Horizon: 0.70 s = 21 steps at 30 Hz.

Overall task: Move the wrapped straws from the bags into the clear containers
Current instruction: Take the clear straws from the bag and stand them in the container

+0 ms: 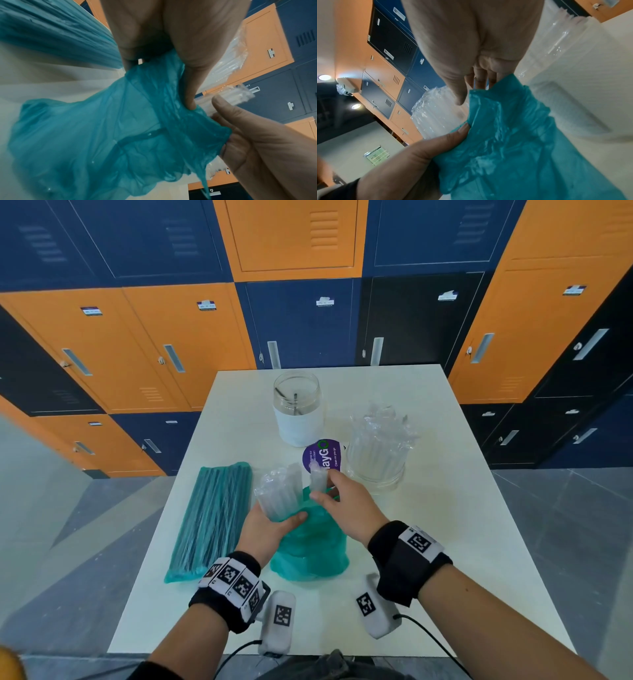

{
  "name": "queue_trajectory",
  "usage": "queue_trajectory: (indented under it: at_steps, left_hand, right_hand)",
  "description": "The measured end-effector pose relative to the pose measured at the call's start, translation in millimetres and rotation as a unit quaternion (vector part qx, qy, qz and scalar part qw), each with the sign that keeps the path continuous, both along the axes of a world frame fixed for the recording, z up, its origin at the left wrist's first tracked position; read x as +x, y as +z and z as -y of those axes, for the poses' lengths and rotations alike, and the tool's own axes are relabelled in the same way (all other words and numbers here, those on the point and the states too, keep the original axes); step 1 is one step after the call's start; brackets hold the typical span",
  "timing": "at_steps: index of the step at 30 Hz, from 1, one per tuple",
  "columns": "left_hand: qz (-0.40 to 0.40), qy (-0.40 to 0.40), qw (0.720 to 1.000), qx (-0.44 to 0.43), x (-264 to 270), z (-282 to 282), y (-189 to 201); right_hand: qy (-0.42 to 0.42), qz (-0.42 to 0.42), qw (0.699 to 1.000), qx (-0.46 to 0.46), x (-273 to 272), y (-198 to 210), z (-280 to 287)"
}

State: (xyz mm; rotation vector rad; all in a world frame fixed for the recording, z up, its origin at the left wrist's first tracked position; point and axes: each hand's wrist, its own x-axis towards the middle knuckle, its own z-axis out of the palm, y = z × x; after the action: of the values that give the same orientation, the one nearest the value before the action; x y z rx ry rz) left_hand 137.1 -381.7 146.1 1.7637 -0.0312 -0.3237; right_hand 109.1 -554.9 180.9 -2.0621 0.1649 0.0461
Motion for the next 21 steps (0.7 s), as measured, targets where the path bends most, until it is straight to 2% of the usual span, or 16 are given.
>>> queue_trajectory:
  at_steps: [5,11,16,21]
  left_hand:
    - [-0.01,0.018,1.0,-0.021,1,0,-3]
    - [-0.008,-0.006,0.999,-0.036,1,8,-1]
    - [-0.007,-0.011,0.999,-0.03,4,9,-6]
    - [-0.014,0.002,1.0,-0.02,7,6,-10]
  right_hand:
    - [-0.018,0.025,0.999,0.007,-6,2,6]
    - [-0.008,0.025,0.999,-0.023,-11,-1,7]
    - [-0.038,0.051,0.998,-0.002,-10,15,15]
    - [-0.066,0.1,0.993,-0.02,-4,31,36]
